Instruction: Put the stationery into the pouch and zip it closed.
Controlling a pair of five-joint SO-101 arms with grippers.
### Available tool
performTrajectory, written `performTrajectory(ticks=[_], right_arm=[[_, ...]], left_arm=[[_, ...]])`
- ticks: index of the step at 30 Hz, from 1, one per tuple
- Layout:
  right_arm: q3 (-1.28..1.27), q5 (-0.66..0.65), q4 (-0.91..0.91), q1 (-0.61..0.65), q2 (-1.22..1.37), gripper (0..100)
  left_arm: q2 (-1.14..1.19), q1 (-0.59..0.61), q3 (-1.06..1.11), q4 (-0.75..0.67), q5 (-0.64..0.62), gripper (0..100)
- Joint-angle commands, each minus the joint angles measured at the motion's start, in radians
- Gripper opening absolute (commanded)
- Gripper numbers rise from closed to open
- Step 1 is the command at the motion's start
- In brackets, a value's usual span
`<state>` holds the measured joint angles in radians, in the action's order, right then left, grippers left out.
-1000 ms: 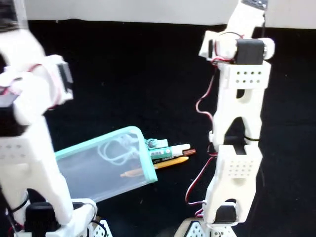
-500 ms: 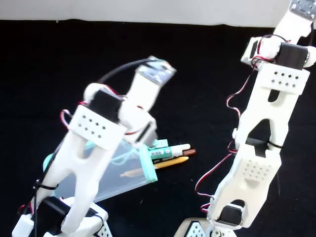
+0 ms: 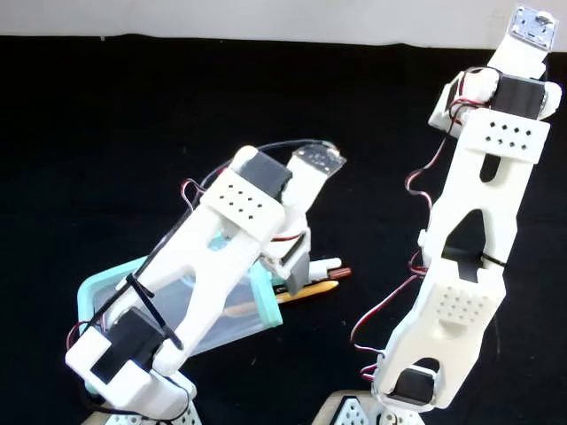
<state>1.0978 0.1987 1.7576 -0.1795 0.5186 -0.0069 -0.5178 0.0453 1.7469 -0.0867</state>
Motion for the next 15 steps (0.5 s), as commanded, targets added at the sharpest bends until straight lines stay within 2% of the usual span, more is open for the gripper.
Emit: performTrajectory(ticks=[1, 5, 11, 15], right_arm=[[-0.002, -0.009, 0.007, -0.01, -0.064, 40.6], [-0.005, -0.009, 0.007, -0.01, -0.064, 40.6], [-0.01, -0.009, 0.007, -0.008, -0.064, 40.6], [-0.01, -0.009, 0.007, -0.008, -0.064, 40.6]], left_arm=[[0.008, -0.005, -0.038, 0.012, -0.012, 28], [0.008, 0.002, -0.015, 0.012, -0.006, 28], [0.004, 0.105, 0.001, 0.012, 0.031, 28], [0.01, 0.122, 0.027, 0.008, 0.04, 28]])
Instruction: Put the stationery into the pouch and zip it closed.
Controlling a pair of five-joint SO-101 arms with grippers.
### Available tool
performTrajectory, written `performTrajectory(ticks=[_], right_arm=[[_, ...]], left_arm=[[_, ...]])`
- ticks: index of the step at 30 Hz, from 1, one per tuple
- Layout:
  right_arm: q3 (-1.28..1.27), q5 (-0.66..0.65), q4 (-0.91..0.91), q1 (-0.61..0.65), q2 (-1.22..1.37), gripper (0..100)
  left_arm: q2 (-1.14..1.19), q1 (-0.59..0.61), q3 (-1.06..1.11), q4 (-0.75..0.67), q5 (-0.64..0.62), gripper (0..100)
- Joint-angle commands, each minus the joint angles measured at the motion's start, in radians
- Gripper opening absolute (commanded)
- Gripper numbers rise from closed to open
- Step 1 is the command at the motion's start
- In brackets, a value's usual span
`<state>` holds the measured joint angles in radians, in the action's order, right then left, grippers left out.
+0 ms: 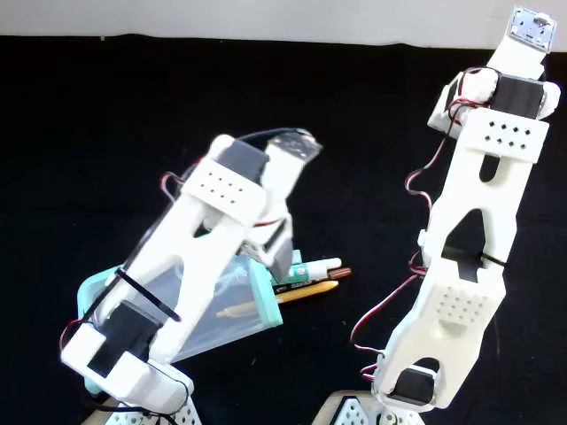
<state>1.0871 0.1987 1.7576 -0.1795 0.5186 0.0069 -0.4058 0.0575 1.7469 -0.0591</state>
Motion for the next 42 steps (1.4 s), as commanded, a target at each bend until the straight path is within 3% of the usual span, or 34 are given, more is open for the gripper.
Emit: performTrajectory(ticks=[1, 23, 30, 37, 42], right_arm=[[-0.001, -0.009, 0.007, -0.008, -0.064, 40.6], [-0.001, -0.009, 0.007, -0.008, -0.061, 40.6], [-0.001, -0.009, 0.007, -0.008, -0.061, 40.6], [-0.001, -0.008, 0.007, -0.007, -0.061, 40.6], [-0.001, -0.008, 0.007, -0.007, -0.061, 40.6]], left_arm=[[-0.004, 0.007, 0.031, 0.006, 0.012, 28], [0.079, -0.013, 0.124, -0.074, 0.052, 28], [-0.013, -0.012, 0.125, -0.072, 0.242, 10], [-0.041, -0.001, 0.124, -0.048, 0.302, 1], [-0.042, 0.062, 0.061, 0.006, 0.334, 1]])
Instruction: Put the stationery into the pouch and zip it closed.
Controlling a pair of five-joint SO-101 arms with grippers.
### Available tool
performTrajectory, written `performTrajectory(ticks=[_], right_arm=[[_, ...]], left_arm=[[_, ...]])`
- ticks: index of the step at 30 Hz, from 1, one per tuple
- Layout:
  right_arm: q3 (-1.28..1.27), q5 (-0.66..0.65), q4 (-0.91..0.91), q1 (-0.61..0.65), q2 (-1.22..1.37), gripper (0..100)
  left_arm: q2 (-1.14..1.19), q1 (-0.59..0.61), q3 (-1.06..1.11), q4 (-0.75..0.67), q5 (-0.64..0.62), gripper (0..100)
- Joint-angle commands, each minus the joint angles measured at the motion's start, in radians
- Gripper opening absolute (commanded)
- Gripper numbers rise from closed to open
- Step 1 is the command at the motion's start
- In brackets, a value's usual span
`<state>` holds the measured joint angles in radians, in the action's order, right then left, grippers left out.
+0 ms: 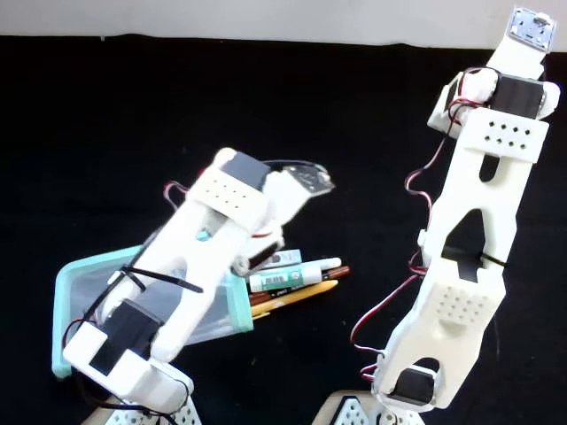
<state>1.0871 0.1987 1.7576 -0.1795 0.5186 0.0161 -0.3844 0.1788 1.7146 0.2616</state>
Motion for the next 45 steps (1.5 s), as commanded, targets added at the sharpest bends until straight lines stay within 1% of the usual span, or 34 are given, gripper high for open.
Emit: performTrajectory(ticks=[1, 4, 6, 7, 10, 11, 17, 21, 26, 28, 34, 40, 45], right_arm=[[-0.001, -0.008, 0.007, -0.005, -0.059, 40.6], [-0.001, -0.008, 0.007, -0.005, -0.059, 40.6], [-0.001, -0.008, 0.007, -0.008, -0.059, 40.6], [-0.001, -0.008, 0.007, -0.008, -0.059, 40.6], [0.007, -0.008, 0.007, -0.016, -0.062, 40.6], [0.007, -0.008, 0.007, -0.03, -0.064, 40.6], [0.045, 0.078, 0.002, -0.114, -0.062, 40.6], [0.067, 0.083, 0.005, -0.117, -0.064, 40.6], [0.071, 0.083, 0.005, -0.116, -0.062, 40.6], [0.071, 0.083, 0.005, -0.116, -0.062, 40.6], [0.071, 0.083, 0.005, -0.116, -0.062, 40.6], [0.065, 0.083, 0.005, -0.11, -0.062, 40.6], [0.062, 0.077, 0.007, -0.07, -0.059, 40.6]], left_arm=[[-0.051, 0.054, -0.082, 0.044, 0.014, 1], [-0.051, 0.068, -0.104, 0.046, 0.014, 1], [-0.051, 0.045, -0.101, 0.046, 0.008, 4], [-0.051, 0.031, -0.099, 0.046, 0.0, 8], [-0.051, 0.002, -0.099, 0.046, -0.097, 22], [-0.051, 0.001, -0.097, 0.046, -0.126, 25], [-0.047, 0.001, -0.097, 0.049, -0.229, 20], [-0.05, -0.001, -0.077, 0.052, -0.275, 18], [-0.044, -0.077, -0.015, 0.052, -0.296, 16], [-0.044, -0.088, -0.012, 0.051, -0.296, 16], [-0.042, -0.065, -0.004, 0.051, -0.29, 16], [-0.051, -0.001, -0.015, 0.049, -0.288, 16], [-0.082, 0.036, -0.133, 0.049, -0.288, 16]])
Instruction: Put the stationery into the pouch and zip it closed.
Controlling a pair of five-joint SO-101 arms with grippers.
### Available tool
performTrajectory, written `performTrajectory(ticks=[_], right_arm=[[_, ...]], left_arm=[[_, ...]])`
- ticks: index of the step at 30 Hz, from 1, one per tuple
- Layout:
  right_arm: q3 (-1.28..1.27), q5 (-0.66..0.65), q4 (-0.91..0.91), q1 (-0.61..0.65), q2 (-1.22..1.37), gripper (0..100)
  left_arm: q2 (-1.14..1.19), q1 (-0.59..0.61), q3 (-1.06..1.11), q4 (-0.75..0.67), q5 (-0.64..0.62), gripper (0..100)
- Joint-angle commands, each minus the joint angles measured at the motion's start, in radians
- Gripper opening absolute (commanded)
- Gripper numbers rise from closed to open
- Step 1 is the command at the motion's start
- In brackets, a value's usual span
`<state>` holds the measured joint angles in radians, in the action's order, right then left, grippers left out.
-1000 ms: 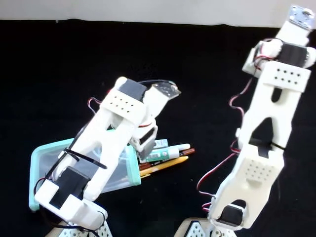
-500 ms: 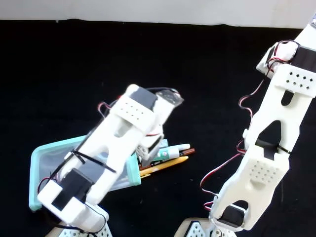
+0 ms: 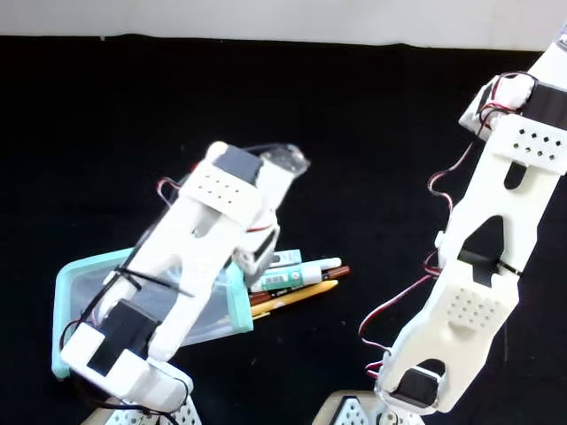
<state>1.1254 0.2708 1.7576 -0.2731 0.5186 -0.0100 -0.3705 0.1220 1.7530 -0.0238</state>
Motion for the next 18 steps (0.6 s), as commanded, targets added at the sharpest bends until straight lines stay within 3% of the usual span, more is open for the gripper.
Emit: performTrajectory(ticks=[1, 6, 18], right_arm=[[0.024, 0.005, 0.007, 0.027, -0.059, 40.6], [0.024, 0.005, 0.007, 0.025, -0.059, 40.6], [0.024, 0.008, 0.007, 0.025, -0.059, 40.6]], left_arm=[[-0.059, 0.022, -0.074, 0.011, -0.003, 16], [-0.059, 0.019, 0.059, 0.006, -0.003, 16], [-0.054, -0.007, 0.093, -0.032, 0.048, 16]])
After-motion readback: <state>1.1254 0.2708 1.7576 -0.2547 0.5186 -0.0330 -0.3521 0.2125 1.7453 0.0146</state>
